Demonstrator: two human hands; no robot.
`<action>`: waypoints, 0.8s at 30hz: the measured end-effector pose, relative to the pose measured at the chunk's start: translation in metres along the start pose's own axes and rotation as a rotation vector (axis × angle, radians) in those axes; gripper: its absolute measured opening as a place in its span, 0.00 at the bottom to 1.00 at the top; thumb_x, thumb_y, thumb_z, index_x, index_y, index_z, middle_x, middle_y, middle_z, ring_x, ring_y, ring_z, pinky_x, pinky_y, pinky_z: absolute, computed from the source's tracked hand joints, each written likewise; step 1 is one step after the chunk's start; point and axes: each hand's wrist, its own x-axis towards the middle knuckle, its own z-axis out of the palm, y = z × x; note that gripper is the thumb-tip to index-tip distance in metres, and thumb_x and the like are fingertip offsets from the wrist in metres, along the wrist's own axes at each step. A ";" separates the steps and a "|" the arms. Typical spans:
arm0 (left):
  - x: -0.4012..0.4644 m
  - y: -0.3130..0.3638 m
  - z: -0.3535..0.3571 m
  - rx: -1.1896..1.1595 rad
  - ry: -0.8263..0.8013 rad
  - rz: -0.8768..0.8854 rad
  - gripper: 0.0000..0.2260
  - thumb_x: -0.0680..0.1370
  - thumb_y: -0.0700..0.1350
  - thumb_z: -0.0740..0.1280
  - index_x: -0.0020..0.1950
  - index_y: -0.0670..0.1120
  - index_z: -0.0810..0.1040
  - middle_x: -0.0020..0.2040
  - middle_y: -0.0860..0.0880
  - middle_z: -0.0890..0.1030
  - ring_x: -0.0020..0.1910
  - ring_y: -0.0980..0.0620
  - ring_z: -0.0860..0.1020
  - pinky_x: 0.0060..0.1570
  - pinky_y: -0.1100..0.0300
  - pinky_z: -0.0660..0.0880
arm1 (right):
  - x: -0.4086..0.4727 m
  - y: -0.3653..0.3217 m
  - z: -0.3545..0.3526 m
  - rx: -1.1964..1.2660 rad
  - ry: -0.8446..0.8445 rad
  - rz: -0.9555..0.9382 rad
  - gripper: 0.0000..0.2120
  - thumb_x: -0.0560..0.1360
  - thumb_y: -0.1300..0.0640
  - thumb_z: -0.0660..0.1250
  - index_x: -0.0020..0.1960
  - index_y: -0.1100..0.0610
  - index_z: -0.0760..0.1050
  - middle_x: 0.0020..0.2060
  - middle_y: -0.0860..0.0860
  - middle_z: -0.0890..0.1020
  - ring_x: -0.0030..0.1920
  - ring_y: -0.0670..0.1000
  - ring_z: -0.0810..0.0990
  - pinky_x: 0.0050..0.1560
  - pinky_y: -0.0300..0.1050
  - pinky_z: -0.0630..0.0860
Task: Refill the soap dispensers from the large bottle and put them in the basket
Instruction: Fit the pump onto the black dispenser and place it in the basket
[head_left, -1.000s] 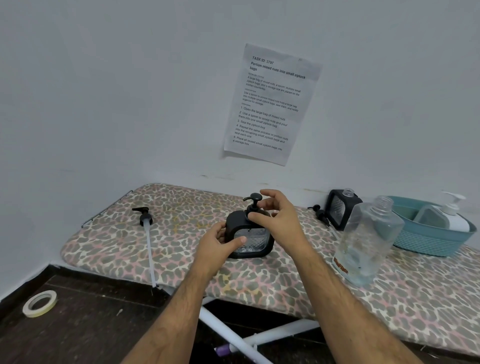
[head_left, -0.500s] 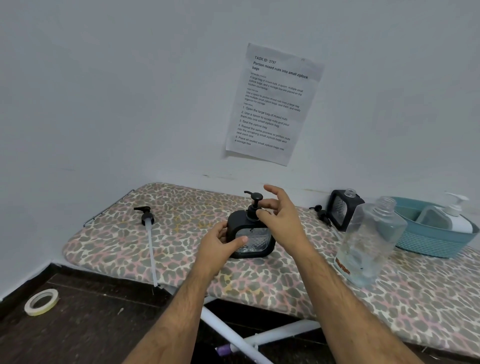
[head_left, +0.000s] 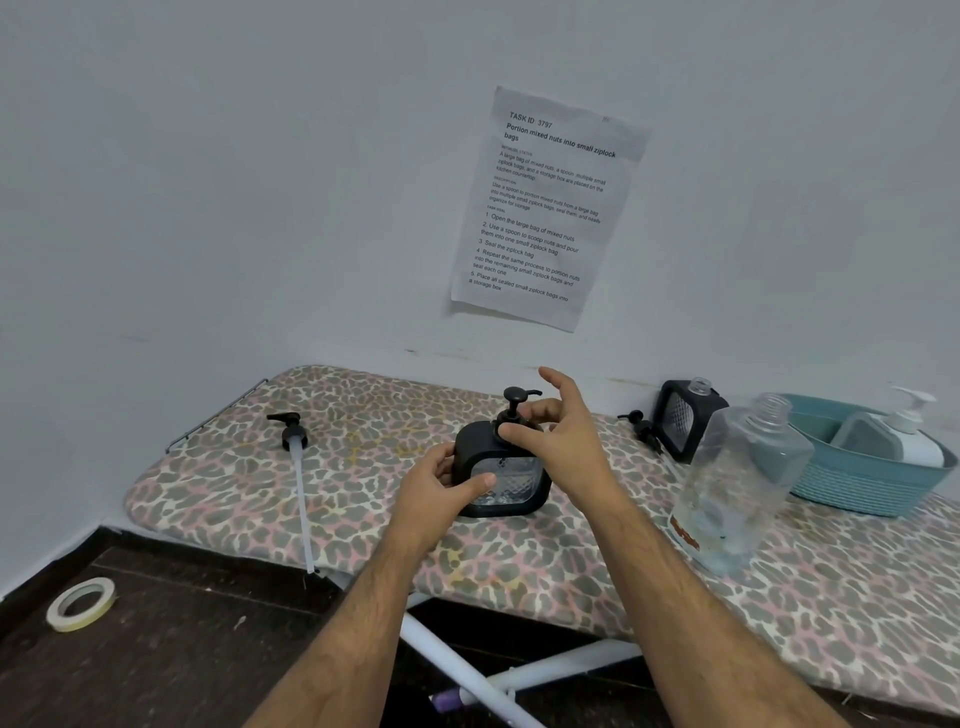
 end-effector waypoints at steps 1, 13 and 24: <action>0.000 0.000 0.000 0.001 0.002 -0.001 0.23 0.70 0.46 0.79 0.62 0.54 0.77 0.57 0.52 0.83 0.55 0.55 0.82 0.57 0.52 0.80 | 0.000 0.000 -0.001 0.007 -0.022 0.003 0.40 0.71 0.62 0.77 0.75 0.46 0.61 0.51 0.50 0.80 0.56 0.46 0.80 0.54 0.42 0.76; 0.001 -0.002 -0.001 -0.014 -0.007 -0.011 0.23 0.66 0.50 0.80 0.58 0.58 0.77 0.57 0.51 0.83 0.55 0.53 0.83 0.57 0.49 0.80 | 0.003 0.000 0.000 0.003 -0.079 0.008 0.41 0.71 0.62 0.76 0.76 0.45 0.60 0.54 0.51 0.78 0.57 0.44 0.78 0.51 0.35 0.75; 0.000 0.000 -0.001 -0.012 -0.004 -0.014 0.28 0.62 0.55 0.80 0.60 0.55 0.77 0.56 0.51 0.84 0.55 0.54 0.83 0.57 0.49 0.80 | 0.000 -0.004 0.010 -0.162 0.055 -0.035 0.33 0.67 0.54 0.80 0.68 0.47 0.70 0.46 0.48 0.80 0.49 0.44 0.79 0.45 0.34 0.72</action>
